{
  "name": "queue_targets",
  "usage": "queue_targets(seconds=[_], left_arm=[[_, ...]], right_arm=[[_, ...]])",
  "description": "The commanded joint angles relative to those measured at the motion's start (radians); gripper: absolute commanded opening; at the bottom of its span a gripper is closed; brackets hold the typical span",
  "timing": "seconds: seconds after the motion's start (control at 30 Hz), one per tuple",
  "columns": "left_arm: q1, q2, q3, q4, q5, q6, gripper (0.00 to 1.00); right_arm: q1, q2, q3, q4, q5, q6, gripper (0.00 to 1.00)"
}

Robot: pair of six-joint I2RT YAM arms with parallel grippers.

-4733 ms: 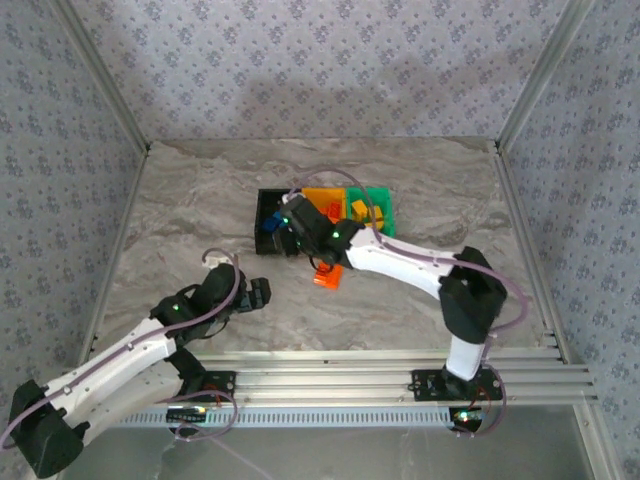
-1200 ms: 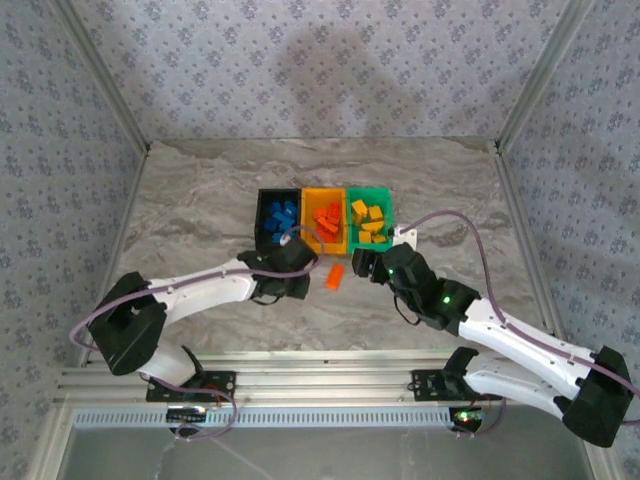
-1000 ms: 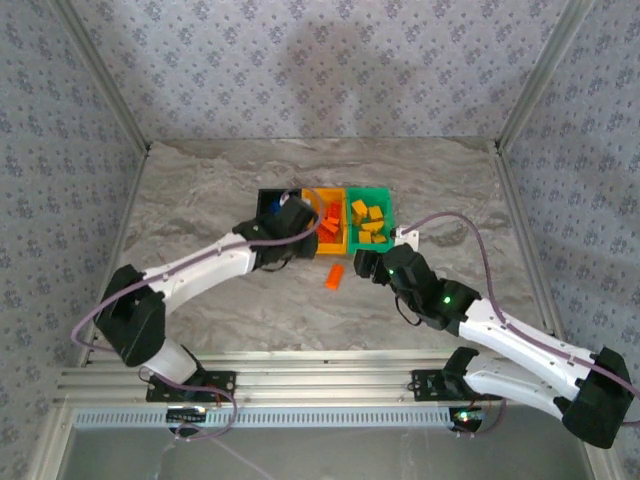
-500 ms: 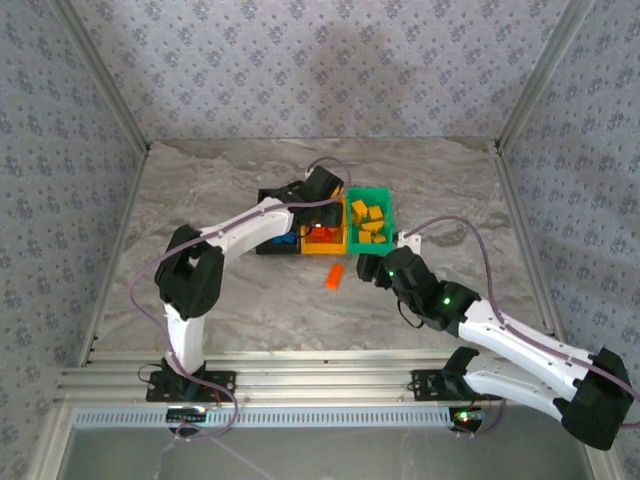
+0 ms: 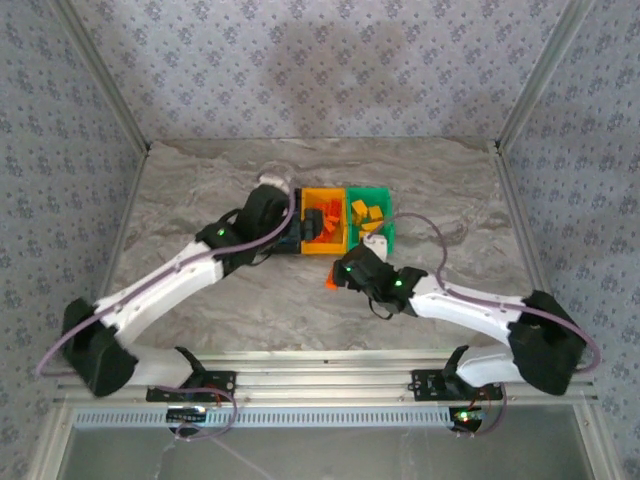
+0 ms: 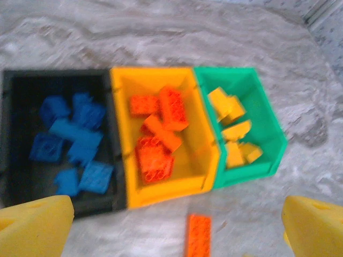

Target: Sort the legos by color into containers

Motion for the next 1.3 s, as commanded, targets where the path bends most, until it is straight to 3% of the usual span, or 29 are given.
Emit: queue_targets(seconds=[0.0, 0.23, 0.4, 0.53, 0.7, 0.83, 1.0, 1.13, 1.27], left_arm=[[0.000, -0.120, -0.169, -0.031, -0.063, -0.070, 1.00], [0.001, -0.371, -0.403, -0.105, -0.139, -0.155, 1.00], [0.003, -0.453, -0.474, -0.114, -0.158, -0.187, 1.00], [0.002, -0.473, -0.493, -0.130, -0.166, -0.199, 1.00], [0.005, -0.479, -0.500, -0.141, -0.177, -0.203, 1.00], [0.006, -0.484, -0.503, -0.142, -0.177, -0.203, 1.00], [0.007, -0.493, -0.513, -0.153, -0.179, -0.197, 1.00], [0.009, -0.514, -0.542, -0.164, -0.181, -0.200, 1.00], [0.010, -0.547, -0.579, -0.167, -0.181, -0.220, 1.00]], right_arm=[[0.018, 0.104, 0.092, 0.008, 0.010, 0.033, 0.88], [0.028, 0.347, 0.250, -0.114, 0.031, 0.064, 0.83], [0.031, 0.478, 0.335, -0.189, 0.028, 0.079, 0.79], [0.030, 0.500, 0.320, -0.200, 0.028, 0.093, 0.69], [0.026, 0.468, 0.269, -0.202, 0.026, 0.102, 0.46], [0.018, 0.388, 0.174, -0.159, 0.010, 0.081, 0.34], [0.020, 0.210, 0.083, -0.127, -0.018, -0.018, 0.30], [0.013, 0.071, 0.111, -0.137, -0.090, -0.153, 0.30], [-0.027, 0.103, 0.246, -0.157, -0.158, -0.256, 0.31]])
